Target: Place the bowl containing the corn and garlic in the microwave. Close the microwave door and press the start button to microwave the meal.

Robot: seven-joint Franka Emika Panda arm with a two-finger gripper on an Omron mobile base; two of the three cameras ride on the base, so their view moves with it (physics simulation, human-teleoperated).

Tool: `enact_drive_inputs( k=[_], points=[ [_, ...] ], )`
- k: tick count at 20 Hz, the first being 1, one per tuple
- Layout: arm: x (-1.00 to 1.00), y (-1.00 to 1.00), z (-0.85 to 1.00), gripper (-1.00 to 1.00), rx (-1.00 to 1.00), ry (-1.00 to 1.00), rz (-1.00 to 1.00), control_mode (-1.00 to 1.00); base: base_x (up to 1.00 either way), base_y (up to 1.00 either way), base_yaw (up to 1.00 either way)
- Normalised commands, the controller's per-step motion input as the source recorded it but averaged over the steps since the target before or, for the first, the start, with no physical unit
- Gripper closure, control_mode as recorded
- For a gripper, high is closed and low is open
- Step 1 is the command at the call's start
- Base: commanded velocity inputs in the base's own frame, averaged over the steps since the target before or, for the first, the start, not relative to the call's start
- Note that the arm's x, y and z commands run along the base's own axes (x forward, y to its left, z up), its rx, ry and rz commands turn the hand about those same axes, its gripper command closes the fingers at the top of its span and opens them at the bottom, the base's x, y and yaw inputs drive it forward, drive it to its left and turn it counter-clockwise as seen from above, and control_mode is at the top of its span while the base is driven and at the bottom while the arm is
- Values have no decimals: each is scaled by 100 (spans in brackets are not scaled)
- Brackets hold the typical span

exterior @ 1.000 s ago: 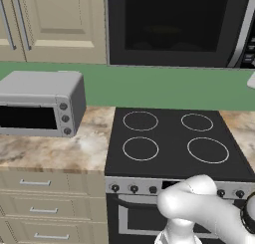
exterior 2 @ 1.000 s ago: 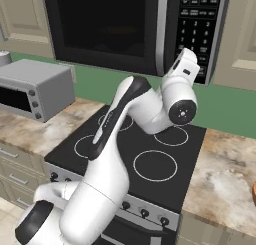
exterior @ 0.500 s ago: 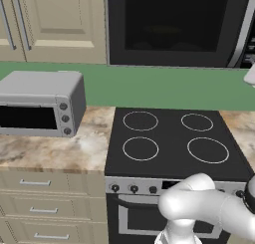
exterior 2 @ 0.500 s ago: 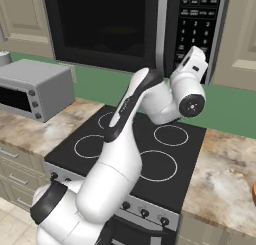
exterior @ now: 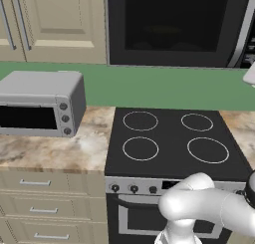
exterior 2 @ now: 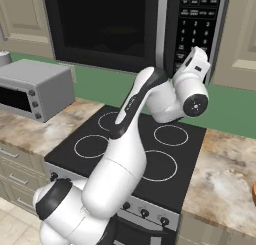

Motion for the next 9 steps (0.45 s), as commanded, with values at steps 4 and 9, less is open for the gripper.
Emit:
enact_drive_inputs(
  k=[4, 9],
  points=[
    [43, 0, -17, 100, 0, 0, 0, -100, 0, 0, 0],
    [32, 0, -5, 100, 0, 0, 0, -100, 0, 0, 0]
  ],
)
